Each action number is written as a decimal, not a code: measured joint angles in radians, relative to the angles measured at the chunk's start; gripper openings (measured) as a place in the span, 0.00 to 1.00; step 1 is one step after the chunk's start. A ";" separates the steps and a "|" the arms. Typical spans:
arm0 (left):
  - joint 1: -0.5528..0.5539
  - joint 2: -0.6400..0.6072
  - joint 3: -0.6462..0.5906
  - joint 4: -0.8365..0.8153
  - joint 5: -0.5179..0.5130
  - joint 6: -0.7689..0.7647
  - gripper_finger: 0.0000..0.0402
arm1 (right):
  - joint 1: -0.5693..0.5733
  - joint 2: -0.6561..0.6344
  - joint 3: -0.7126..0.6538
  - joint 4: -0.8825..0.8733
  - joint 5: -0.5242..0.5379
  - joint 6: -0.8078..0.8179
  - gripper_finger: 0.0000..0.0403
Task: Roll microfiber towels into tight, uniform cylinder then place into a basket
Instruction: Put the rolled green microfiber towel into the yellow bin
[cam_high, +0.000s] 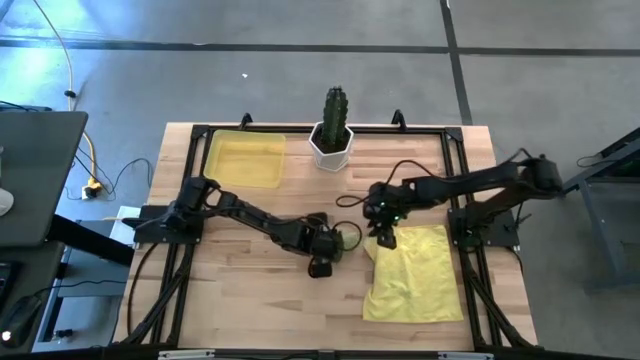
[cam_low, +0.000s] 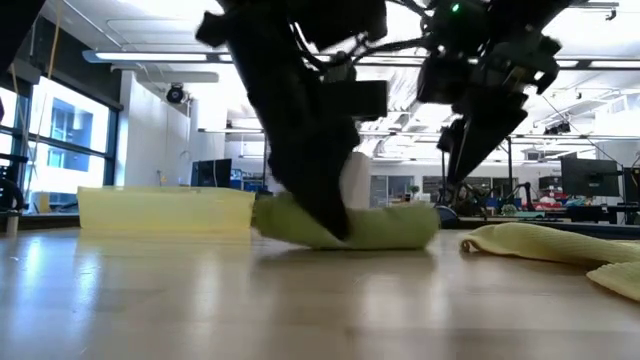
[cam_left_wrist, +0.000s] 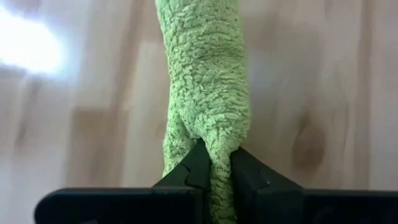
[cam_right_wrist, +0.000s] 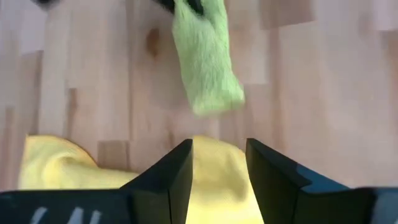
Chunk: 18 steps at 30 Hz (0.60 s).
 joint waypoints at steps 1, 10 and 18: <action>0.007 -0.022 -0.002 -0.039 0.000 0.002 0.05 | 0.000 -0.022 0.000 -0.023 0.024 0.000 0.35; 0.108 -0.225 -0.001 -0.347 -0.112 -0.044 0.05 | 0.000 -0.185 0.003 -0.100 0.175 0.002 0.35; 0.261 -0.417 -0.002 -0.605 -0.310 -0.168 0.05 | 0.001 -0.211 0.004 -0.128 0.241 0.027 0.35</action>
